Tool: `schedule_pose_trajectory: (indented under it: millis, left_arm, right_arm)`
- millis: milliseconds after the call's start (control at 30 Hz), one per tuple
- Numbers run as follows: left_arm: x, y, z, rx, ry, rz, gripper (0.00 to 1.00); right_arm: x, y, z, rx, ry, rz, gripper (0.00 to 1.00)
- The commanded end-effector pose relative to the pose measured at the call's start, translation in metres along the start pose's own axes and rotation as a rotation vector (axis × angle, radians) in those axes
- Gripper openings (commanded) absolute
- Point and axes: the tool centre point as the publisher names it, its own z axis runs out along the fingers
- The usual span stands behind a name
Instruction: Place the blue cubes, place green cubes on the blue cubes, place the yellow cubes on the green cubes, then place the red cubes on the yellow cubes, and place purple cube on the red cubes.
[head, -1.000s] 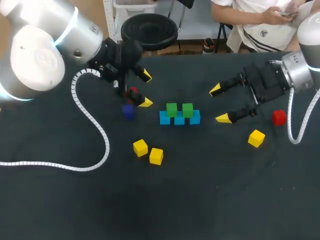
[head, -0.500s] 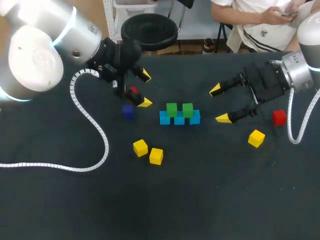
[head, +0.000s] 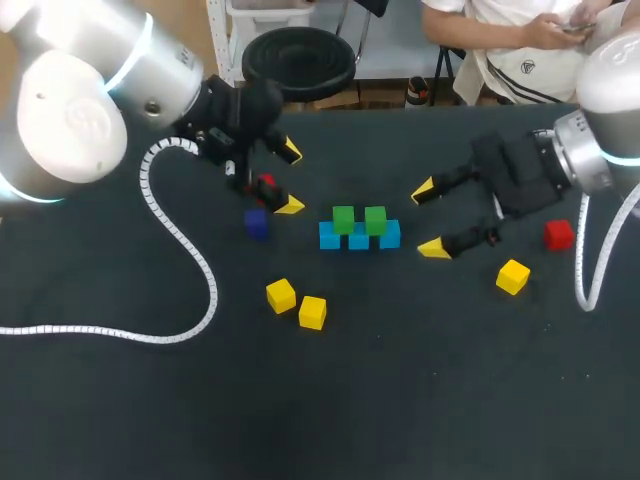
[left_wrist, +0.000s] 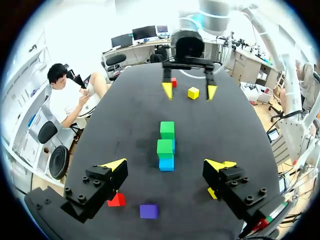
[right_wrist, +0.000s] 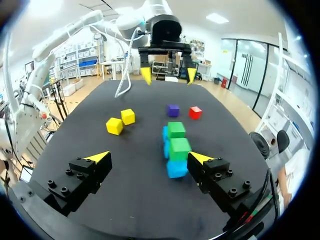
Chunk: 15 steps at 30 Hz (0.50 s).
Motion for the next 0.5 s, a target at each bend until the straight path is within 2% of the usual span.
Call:
schedule_pose_trajectory:
  millis: [33,167,267,367,500]
  left_arm:
    - [0.001,0.0,0.0,-0.001,-0.002,0.001,1.0]
    - [0.001,0.0,0.0,-0.001,-0.002,0.001,1.0]
    - [0.001,0.0,0.0,-0.001,-0.002,0.001,1.0]
    - [0.001,0.0,0.0,-0.001,-0.002,0.001,1.0]
    - [0.001,0.0,0.0,-0.001,-0.002,0.001,1.0]
  right_arm:
    - [-0.013,0.047,0.002,0.132,0.124,0.012,1.0]
    - [-0.01,0.063,0.006,0.162,0.092,0.028,1.0]
    - [-0.01,0.065,0.013,0.158,0.075,0.02,1.0]
    - [-0.013,0.064,0.023,0.134,0.074,0.005,1.0]
    - [-0.016,0.062,0.042,0.073,0.029,-0.012,1.0]
